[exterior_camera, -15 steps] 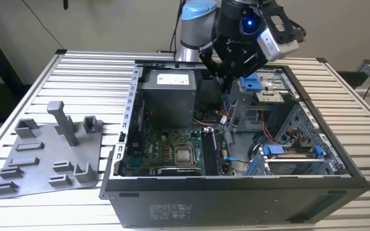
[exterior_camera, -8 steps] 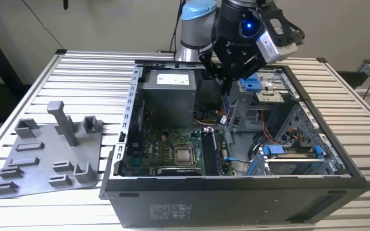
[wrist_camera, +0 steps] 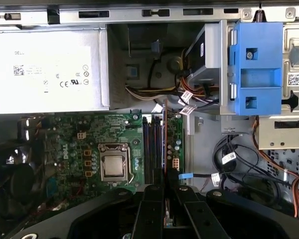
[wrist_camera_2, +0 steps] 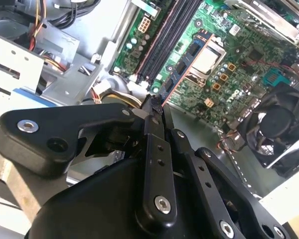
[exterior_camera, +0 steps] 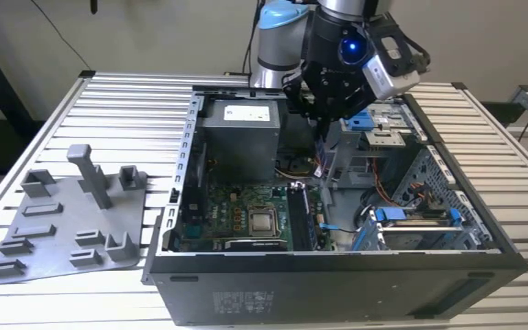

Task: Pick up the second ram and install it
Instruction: 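Insert the second ram into the second slot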

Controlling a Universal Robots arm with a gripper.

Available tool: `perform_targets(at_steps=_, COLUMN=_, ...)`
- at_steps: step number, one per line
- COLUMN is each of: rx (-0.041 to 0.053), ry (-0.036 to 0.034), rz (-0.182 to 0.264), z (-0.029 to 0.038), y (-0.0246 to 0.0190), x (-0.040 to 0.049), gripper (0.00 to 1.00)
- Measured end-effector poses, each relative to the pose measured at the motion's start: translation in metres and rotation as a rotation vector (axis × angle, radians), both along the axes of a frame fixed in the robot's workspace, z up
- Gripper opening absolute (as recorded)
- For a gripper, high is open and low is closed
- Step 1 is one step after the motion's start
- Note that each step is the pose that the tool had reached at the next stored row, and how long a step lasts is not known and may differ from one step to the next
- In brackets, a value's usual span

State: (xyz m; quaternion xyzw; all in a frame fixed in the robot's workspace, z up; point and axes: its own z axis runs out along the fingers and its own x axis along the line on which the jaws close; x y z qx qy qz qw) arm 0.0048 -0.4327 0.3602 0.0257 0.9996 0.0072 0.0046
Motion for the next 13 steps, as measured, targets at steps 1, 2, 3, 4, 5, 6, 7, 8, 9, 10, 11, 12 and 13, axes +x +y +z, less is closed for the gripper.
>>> perform_targets(at_steps=1, rx=-0.0003, ry=-0.0001, rz=0.0, z=-0.0018, y=0.0, x=-0.0001, gripper=0.14)
perform_targets(at_steps=2, rx=-0.0009, ry=-0.0001, rz=0.0, z=-0.0036, y=0.0, x=-0.0001, gripper=0.14)
perform_targets(at_steps=3, rx=-0.0013, ry=0.0, rz=0.0, z=-0.0054, y=0.0, x=0.0, gripper=0.14)
perform_targets(at_steps=4, rx=-0.0038, ry=-0.0001, rz=0.0, z=-0.0071, y=0.0, x=0.0, gripper=0.14)
perform_targets(at_steps=5, rx=-0.0048, ry=0.0, rz=0.0, z=-0.0086, y=0.0, x=0.0, gripper=0.14)
perform_targets(at_steps=6, rx=-0.0049, ry=-0.0002, rz=0.0, z=-0.0096, y=-0.0002, x=0.0, gripper=0.14)
perform_targets(at_steps=7, rx=-0.0051, ry=-0.0002, rz=0.0, z=-0.0101, y=-0.0006, x=0.0, gripper=0.14)
perform_targets(at_steps=8, rx=-0.0054, ry=-0.0002, rz=0.0, z=-0.0109, y=-0.001, x=-0.0001, gripper=0.14)
perform_targets(at_steps=9, rx=-0.0056, ry=-0.0002, rz=0.001, z=-0.0121, y=-0.0015, x=0.0, gripper=0.14)
perform_targets(at_steps=10, rx=-0.0059, ry=-0.0002, rz=0.002, z=-0.0133, y=-0.0029, x=0.0, gripper=0.14)
perform_targets(at_steps=11, rx=-0.0058, ry=0.0001, rz=0.003, z=-0.0144, y=-0.0055, x=0.0, gripper=0.14)
perform_targets(at_steps=12, rx=-0.005, ry=0.0009, rz=0.005, z=-0.0159, y=-0.0084, x=-0.0001, gripper=0.14)
perform_targets(at_steps=13, rx=-0.0046, ry=0.002, rz=0.007, z=-0.0175, y=-0.0104, x=-0.0001, gripper=0.14)
